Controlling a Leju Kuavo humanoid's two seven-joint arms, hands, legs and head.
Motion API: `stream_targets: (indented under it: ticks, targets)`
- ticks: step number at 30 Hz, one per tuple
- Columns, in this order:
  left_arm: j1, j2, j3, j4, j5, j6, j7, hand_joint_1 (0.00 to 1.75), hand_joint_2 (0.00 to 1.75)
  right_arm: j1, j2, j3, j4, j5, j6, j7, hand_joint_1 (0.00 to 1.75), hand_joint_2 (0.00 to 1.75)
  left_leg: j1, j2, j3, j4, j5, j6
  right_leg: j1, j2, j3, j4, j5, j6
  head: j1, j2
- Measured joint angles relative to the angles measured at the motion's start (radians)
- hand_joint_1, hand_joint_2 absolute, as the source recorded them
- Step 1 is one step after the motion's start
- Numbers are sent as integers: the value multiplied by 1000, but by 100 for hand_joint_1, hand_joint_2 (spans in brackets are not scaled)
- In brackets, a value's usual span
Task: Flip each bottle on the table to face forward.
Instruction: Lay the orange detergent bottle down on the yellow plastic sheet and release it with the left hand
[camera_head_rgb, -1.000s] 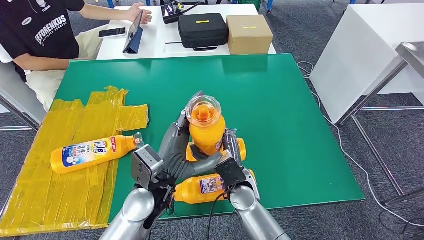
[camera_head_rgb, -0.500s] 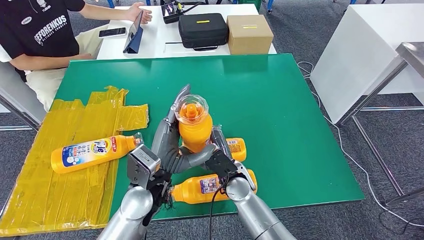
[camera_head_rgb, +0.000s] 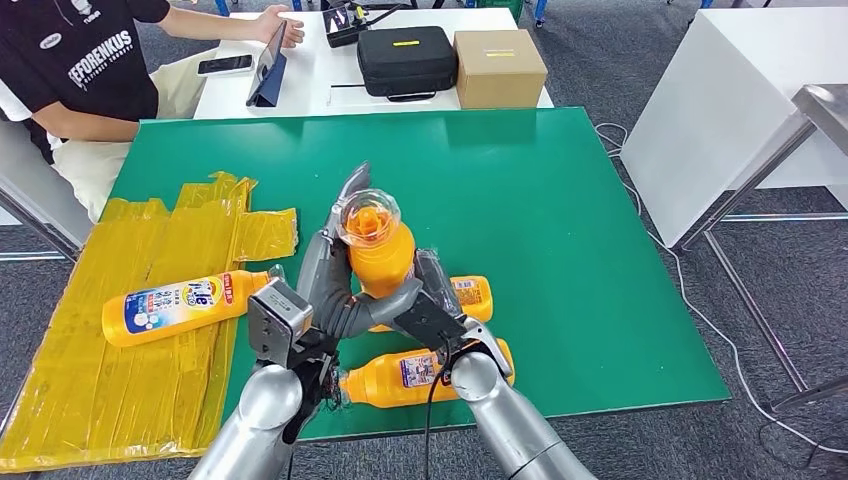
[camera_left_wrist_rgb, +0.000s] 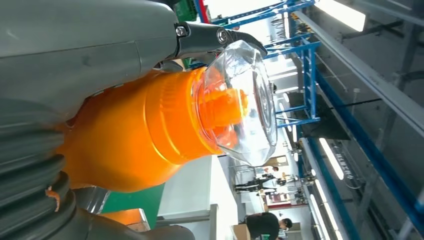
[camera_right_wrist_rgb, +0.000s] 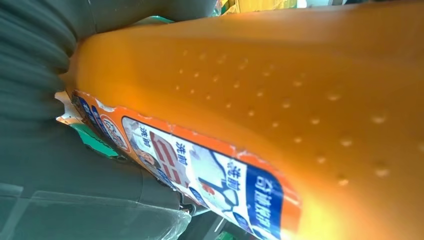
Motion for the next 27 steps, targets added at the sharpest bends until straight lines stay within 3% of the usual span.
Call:
stream_targets:
  ticks: [19, 27]
  targets:
    - [-20, -9, 0, 30, 28, -15, -4, 0, 175, 28, 0, -1, -58, 3, -5, 30, 175, 175, 0, 0, 0, 0, 0, 0, 0, 0, 0, 0, 0, 0, 0, 0]
    - [-39, -18, -1, 52, 34, -23, -5, 0, 175, 90, -5, -6, -186, -11, -52, 58, 175, 175, 0, 0, -1, 0, 0, 0, 0, 0, -1, 0, 0, 0, 0, 0]
